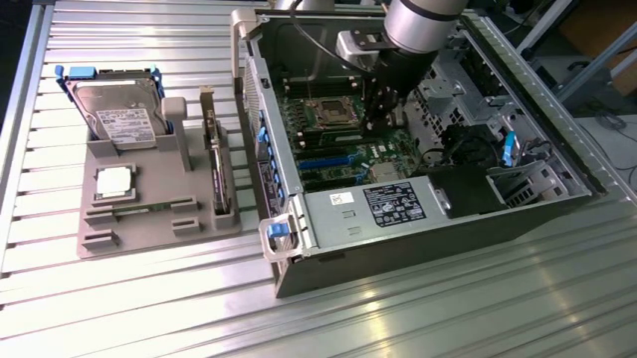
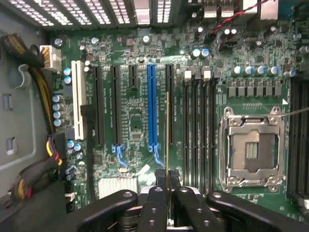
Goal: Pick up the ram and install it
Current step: 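Insert the ram into the slot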
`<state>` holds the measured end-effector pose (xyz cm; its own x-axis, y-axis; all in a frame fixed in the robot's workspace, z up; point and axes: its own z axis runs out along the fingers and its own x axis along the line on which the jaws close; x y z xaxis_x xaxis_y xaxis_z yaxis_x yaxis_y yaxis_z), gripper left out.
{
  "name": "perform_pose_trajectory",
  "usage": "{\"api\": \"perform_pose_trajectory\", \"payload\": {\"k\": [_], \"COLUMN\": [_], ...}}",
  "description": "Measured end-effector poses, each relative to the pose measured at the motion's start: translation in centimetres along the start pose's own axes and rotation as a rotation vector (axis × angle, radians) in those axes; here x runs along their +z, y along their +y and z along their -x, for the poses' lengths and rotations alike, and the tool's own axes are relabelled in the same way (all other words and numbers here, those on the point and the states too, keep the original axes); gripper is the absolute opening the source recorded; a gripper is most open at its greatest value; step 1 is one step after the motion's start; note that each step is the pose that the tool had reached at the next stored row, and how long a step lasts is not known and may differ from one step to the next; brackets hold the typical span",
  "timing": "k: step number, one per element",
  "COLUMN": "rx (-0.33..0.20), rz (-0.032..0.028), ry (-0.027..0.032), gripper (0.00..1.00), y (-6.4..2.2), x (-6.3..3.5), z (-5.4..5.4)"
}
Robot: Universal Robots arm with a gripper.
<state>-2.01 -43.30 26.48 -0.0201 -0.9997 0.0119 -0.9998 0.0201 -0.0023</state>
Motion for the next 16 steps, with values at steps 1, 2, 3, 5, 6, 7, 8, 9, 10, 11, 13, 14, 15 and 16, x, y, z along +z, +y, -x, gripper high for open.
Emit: {"api": "perform_pose_trajectory", "payload": {"k": [1, 2, 3, 5, 6, 7, 8, 9, 10, 11, 13, 14, 15, 16], "rx": [0.0, 0.0, -0.003, -0.011, -0.015, -0.026, -0.039, -0.05, -0.055, -0.055, -0.054, -0.052, -0.042, -0.037], "rz": [-0.0001, 0.0, -0.0001, -0.0003, -0.0003, -0.0005, -0.0006, -0.0008, -0.0009, -0.0008, -0.0008, -0.0008, -0.0008, -0.0006], "ry": [-0.0001, 0.0007, 0.0015, 0.0032, 0.0038, 0.0042, 0.0044, 0.0045, 0.0048, 0.0053, 0.0065, 0.0069, 0.0074, 0.0081], "gripper": [0.12, 0.12, 0.12, 0.12, 0.12, 0.12, 0.12, 0.12, 0.12, 0.12, 0.12, 0.12, 0.12, 0.12], "y": [0.28, 0.37, 0.36, 0.41, 0.46, 0.57, 0.61, 0.63, 0.67, 0.68, 0.7, 0.7, 0.71, 0.72], "x": [0.05, 0.08, 0.16, 0.24, 0.26, 0.3, 0.34, 0.42, 0.56, 0.82, 1.26, 1.4, 1.62, 1.73], "z": [0.1, 0.1, 0.1, 0.8, 0.9, 1.1, 1.3, 1.5, 1.7, 1.8, 2.1, 2.3, 2.6, 2.6]}}
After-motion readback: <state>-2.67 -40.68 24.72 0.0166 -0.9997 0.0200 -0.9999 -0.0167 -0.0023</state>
